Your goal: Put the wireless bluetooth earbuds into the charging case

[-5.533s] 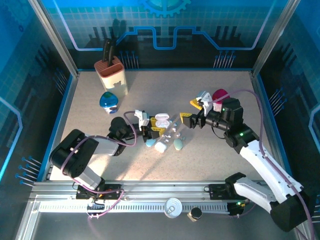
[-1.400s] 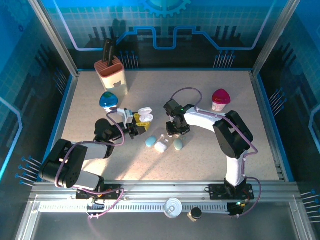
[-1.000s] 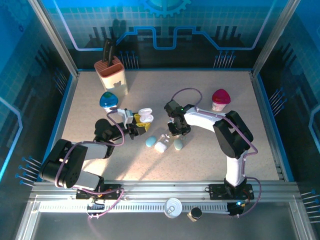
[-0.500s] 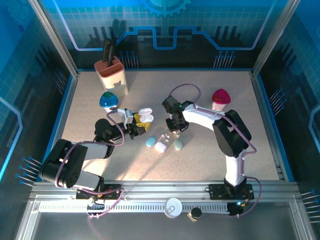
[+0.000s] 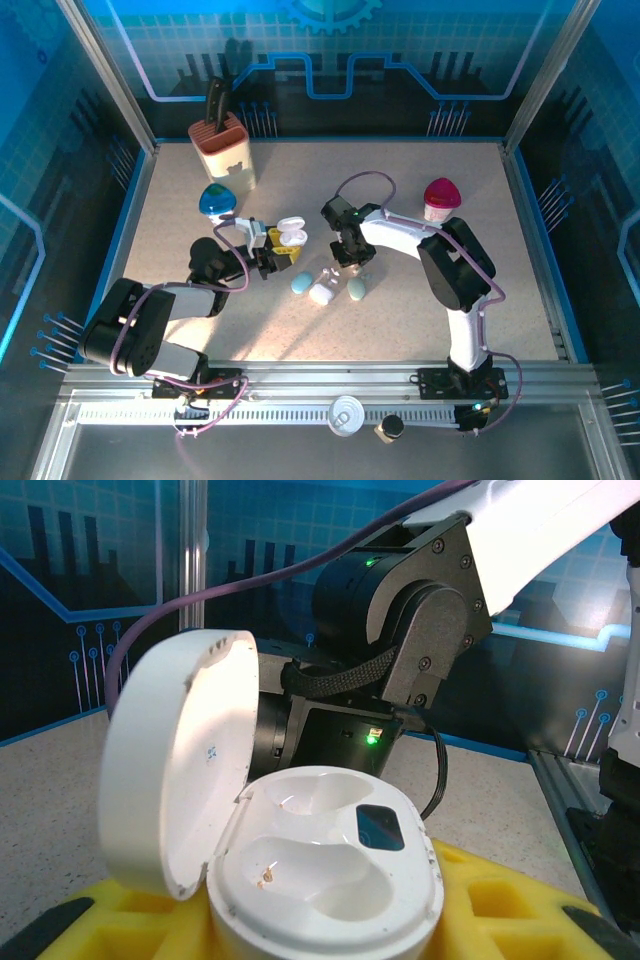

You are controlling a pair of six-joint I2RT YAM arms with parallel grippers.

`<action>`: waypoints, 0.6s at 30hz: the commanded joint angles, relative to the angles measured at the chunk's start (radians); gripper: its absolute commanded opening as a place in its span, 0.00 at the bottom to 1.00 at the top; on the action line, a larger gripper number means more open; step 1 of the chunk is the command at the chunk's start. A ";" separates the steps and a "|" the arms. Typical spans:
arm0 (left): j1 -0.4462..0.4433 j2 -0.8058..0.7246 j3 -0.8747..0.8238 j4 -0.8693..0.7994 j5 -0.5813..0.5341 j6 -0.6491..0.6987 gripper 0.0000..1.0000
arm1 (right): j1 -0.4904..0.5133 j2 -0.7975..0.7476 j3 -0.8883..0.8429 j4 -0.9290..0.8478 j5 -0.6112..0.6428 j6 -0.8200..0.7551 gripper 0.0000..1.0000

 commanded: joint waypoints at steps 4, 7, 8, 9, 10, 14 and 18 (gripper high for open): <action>0.008 0.011 -0.002 0.033 0.030 0.010 0.38 | 0.010 -0.015 0.013 -0.014 0.008 -0.005 0.18; 0.008 0.018 -0.005 0.032 0.030 0.015 0.37 | 0.001 -0.071 -0.017 0.007 -0.012 -0.017 0.18; 0.008 0.019 -0.005 0.033 0.032 0.018 0.37 | -0.002 -0.100 -0.037 0.023 -0.030 -0.029 0.18; 0.008 0.018 -0.004 0.033 0.035 0.018 0.37 | -0.008 -0.130 -0.054 0.035 -0.051 -0.044 0.18; 0.008 0.019 -0.004 0.033 0.042 0.017 0.37 | -0.009 -0.165 -0.072 0.046 -0.077 -0.076 0.18; 0.008 0.019 -0.005 0.033 0.063 0.033 0.37 | -0.015 -0.325 -0.145 0.093 -0.220 -0.227 0.18; 0.007 0.018 -0.008 0.033 0.082 0.038 0.38 | -0.033 -0.466 -0.191 0.118 -0.421 -0.320 0.18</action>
